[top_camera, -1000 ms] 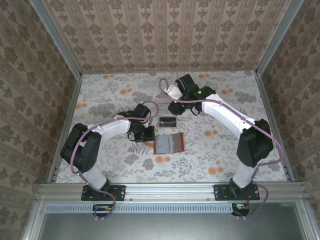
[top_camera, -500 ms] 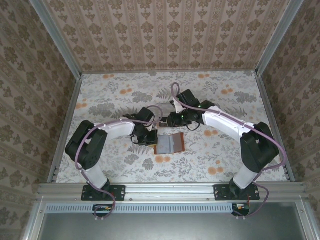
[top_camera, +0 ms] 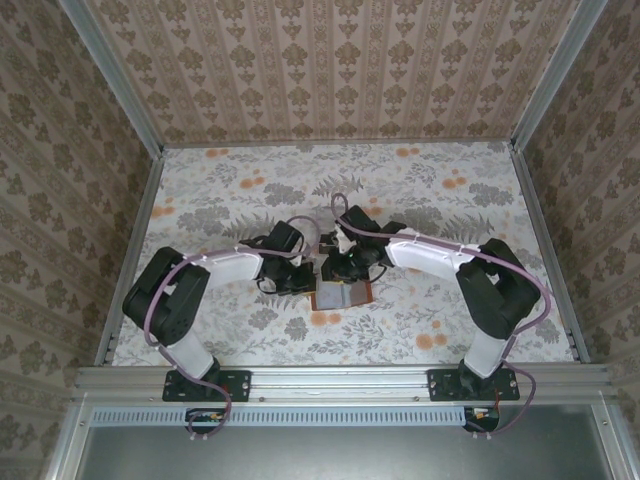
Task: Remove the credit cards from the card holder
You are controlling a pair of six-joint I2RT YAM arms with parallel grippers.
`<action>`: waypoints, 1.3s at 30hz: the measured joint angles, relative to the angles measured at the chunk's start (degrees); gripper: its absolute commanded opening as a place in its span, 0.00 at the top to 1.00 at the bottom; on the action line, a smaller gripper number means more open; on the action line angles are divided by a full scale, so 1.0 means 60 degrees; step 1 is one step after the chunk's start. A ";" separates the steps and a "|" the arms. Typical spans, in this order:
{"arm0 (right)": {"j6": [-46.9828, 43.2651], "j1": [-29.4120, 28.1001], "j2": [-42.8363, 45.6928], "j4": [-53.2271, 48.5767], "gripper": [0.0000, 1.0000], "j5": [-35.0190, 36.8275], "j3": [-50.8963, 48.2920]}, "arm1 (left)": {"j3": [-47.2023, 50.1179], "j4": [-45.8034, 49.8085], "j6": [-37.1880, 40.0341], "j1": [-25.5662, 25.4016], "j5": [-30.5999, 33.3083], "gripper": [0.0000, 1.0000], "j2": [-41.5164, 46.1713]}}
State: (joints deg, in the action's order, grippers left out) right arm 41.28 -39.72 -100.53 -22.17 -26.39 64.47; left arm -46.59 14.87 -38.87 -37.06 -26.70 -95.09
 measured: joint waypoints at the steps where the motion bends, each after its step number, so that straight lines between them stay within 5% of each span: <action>1: 0.0109 -0.0073 -0.0055 0.0025 0.82 0.0000 -0.0015 | 0.0098 -0.0124 -0.0055 0.0011 -0.0069 0.93 0.0047; 14: 0.0404 -0.0561 -0.0973 -0.0124 0.82 0.0361 0.0138 | 0.0714 -0.1122 -0.0532 0.0084 -0.0627 0.93 0.0186; 32: -0.0295 -0.0780 -0.1096 -0.2171 0.54 0.2452 0.1027 | 0.0761 -0.1188 -0.0521 0.0186 -0.0736 0.93 0.0186; 39: -0.0568 -0.0871 -0.1096 -0.3162 0.52 0.3421 0.1326 | 0.0761 -0.1169 -0.0484 0.0193 -0.0743 0.93 0.0182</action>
State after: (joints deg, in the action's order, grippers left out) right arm 37.87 -44.95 -107.11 -41.15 -5.87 72.42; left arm -42.02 7.86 -41.78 -35.90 -31.16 -94.00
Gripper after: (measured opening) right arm 0.482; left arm 0.074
